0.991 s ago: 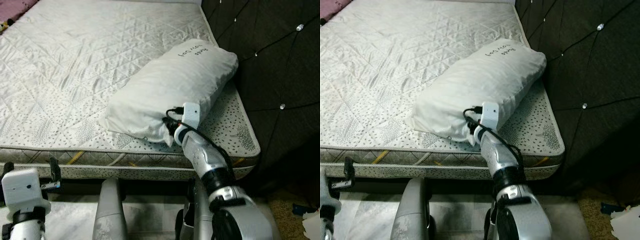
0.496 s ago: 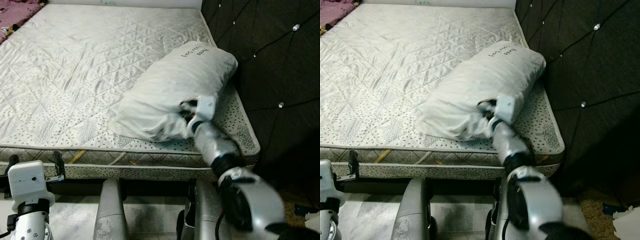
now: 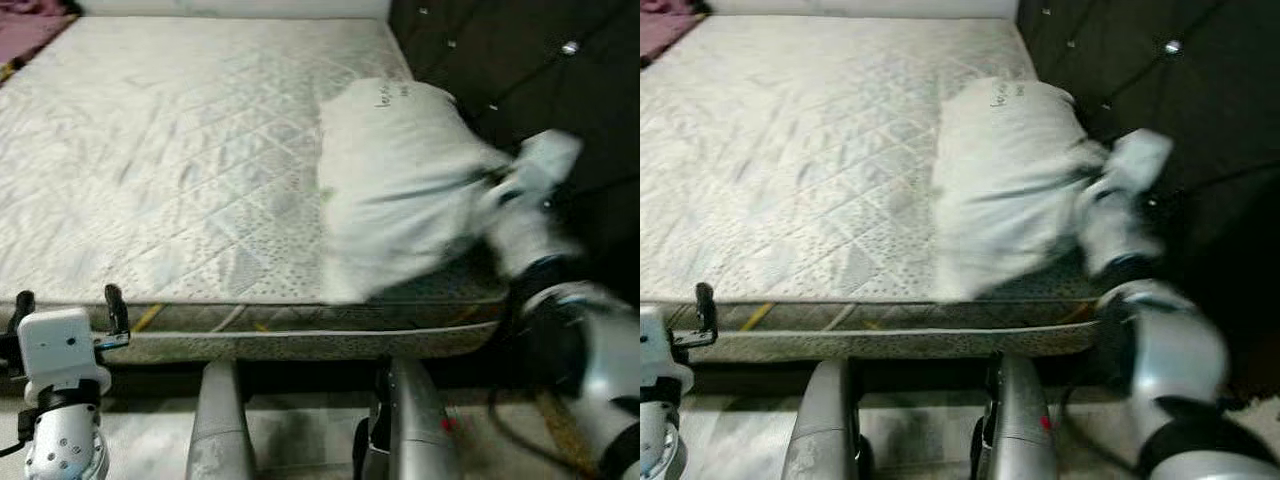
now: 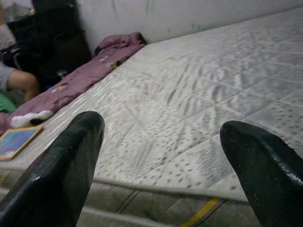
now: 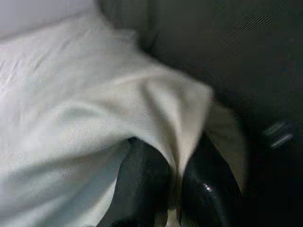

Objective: Clean up the room

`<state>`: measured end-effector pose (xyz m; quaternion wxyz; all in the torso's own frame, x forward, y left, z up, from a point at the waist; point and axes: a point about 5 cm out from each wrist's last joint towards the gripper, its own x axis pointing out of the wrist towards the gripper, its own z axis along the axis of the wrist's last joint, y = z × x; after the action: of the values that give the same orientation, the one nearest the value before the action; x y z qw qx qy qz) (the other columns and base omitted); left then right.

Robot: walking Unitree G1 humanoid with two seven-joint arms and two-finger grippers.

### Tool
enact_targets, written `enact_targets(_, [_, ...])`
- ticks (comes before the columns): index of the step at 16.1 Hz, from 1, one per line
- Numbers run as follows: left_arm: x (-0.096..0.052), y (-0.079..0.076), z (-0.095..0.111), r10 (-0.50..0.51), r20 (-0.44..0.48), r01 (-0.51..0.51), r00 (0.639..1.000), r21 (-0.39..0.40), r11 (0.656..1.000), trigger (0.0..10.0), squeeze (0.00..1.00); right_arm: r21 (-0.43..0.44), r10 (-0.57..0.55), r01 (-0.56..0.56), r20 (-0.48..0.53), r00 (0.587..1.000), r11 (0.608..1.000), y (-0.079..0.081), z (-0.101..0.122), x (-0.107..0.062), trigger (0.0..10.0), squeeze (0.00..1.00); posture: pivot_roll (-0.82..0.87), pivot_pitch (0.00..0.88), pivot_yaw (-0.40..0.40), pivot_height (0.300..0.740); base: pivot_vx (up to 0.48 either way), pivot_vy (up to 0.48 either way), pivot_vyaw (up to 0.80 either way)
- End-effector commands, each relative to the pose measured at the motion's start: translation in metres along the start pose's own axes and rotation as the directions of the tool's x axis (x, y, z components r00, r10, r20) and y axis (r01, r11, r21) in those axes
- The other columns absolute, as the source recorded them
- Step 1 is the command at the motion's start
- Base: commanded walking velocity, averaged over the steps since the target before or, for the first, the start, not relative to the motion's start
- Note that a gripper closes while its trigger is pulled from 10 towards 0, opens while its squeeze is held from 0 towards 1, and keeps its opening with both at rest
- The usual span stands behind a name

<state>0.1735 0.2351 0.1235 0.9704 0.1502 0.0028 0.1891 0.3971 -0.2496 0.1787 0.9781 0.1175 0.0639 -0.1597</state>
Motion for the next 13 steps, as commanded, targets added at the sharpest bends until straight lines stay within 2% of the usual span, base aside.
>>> enact_targets(1, [0.001, -0.004, -0.001, -0.002, 0.001, 0.002, 1.000, 0.000, 1.000, 10.0, 0.00, 0.029, -0.007, 0.003, 0.153, 0.988, 1.000, 0.002, 0.042, 0.002, 0.0, 0.00, 0.16, 0.000, -0.015, 0.558, 0.000, 0.000, 0.00])
enact_targets(4, [0.001, -0.005, -0.003, -0.007, -0.011, 0.007, 1.000, 0.002, 1.000, 10.0, 0.00, -0.007, -0.009, 0.010, 0.180, 0.984, 1.000, -0.004, 0.047, 0.002, 0.0, 0.00, 0.16, 0.000, -0.019, 0.558, 0.000, 0.000, 0.00])
enact_targets(7, [-0.005, -0.007, -0.006, -0.019, -0.029, 0.019, 0.999, 0.003, 1.000, 10.0, 0.00, -0.072, -0.027, 0.038, 0.146, 0.989, 0.997, -0.019, 0.021, -0.001, 0.0, 0.00, 0.15, 0.000, -0.015, 0.558, 0.000, 0.000, 0.00])
enact_targets(9, [-0.006, -0.009, -0.007, -0.027, -0.034, 0.027, 0.999, 0.002, 1.000, 10.0, 0.00, -0.126, -0.028, 0.040, 0.097, 0.995, 0.991, -0.027, -0.011, -0.006, 0.0, 0.00, 0.14, 0.000, -0.009, 0.558, 0.000, 0.000, 0.00])
enact_targets(10, [-0.005, -0.009, -0.007, -0.031, -0.033, 0.031, 0.999, 0.002, 1.000, 10.0, 0.00, -0.163, 0.005, 0.007, 0.072, 0.997, 0.987, -0.025, -0.033, -0.012, 0.0, 0.00, 0.13, 0.000, -0.005, 0.558, 0.000, 0.000, 0.00])
enact_targets(12, [-0.002, -0.008, -0.007, -0.032, -0.029, 0.033, 0.999, 0.006, 0.999, 10.0, 0.00, -0.202, 0.045, -0.036, 0.040, 0.998, 0.979, -0.021, -0.059, -0.022, 0.0, 0.00, 0.12, 0.000, -0.001, 0.558, 0.000, 0.000, 0.00])
enact_targets(13, [0.001, -0.007, -0.006, -0.038, -0.025, 0.038, 0.999, 0.009, 0.999, 10.0, 0.00, -0.213, 0.094, -0.090, 0.007, 0.996, 0.973, -0.014, -0.082, -0.036, 0.0, 0.00, 0.11, 0.000, 0.007, 0.558, 0.000, 0.000, 0.00])
